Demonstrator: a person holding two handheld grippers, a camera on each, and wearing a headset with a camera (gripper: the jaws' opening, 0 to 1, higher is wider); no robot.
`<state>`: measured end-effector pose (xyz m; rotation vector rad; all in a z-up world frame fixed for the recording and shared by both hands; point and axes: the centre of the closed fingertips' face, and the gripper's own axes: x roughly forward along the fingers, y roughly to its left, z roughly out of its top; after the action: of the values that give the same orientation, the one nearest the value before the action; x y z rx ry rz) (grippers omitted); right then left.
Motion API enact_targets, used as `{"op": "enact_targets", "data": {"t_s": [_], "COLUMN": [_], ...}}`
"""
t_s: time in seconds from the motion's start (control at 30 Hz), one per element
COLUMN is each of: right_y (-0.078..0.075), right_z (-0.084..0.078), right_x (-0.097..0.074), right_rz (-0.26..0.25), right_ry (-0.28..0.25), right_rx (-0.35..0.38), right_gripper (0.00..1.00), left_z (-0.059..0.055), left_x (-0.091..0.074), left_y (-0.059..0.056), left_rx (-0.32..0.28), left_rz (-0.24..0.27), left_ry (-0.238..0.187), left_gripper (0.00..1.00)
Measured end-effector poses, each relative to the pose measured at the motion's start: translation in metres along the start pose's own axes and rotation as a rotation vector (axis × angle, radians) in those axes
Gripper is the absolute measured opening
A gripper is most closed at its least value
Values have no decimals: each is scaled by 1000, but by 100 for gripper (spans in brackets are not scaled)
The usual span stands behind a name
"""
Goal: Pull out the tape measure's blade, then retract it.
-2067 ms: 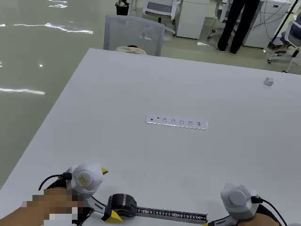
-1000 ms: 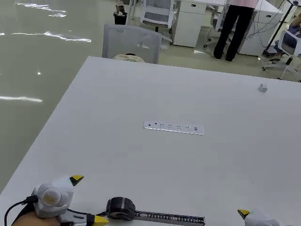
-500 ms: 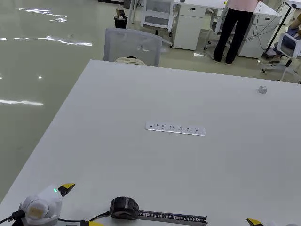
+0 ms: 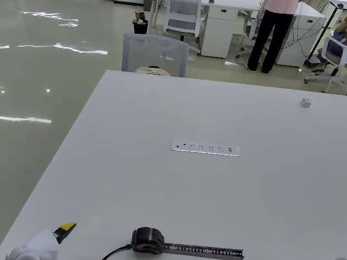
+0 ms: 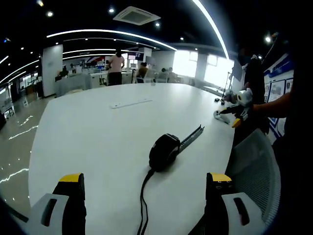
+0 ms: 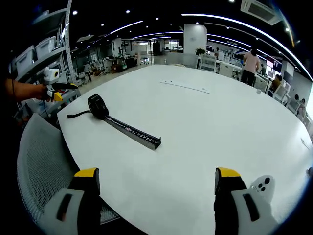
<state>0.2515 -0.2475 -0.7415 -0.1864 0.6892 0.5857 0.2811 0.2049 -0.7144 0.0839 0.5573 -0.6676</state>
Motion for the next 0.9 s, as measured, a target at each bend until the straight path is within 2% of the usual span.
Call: {"op": "enact_targets", "data": {"t_s": [0.17,0.3,0.47,0.7,0.9], "right_y": [2,3,5,11,15], "right_z": [-6,-10,-15,-28,-32], "right_x": [-12,-23,-32,-35,-38], "right_rz": [-8,-13,-21,-16,-16], "right_ry": [-10,-9,-2,6,13], "right_rx": [23,27,12,32,21], "right_gripper": [100,100,100,100,100], "left_z": [-3,-11,-19,-32,-34], "left_x": [-14,-24,-33,-41,-46], "left_y": [-1,2,2,0,0], "left_rx": [-7,9,-21,-40,-51], "left_rz": [12,37,48,54,63], "left_ry": [-18,-20,-16,-9,-5], "left_gripper": [100,100,100,100,100]}}
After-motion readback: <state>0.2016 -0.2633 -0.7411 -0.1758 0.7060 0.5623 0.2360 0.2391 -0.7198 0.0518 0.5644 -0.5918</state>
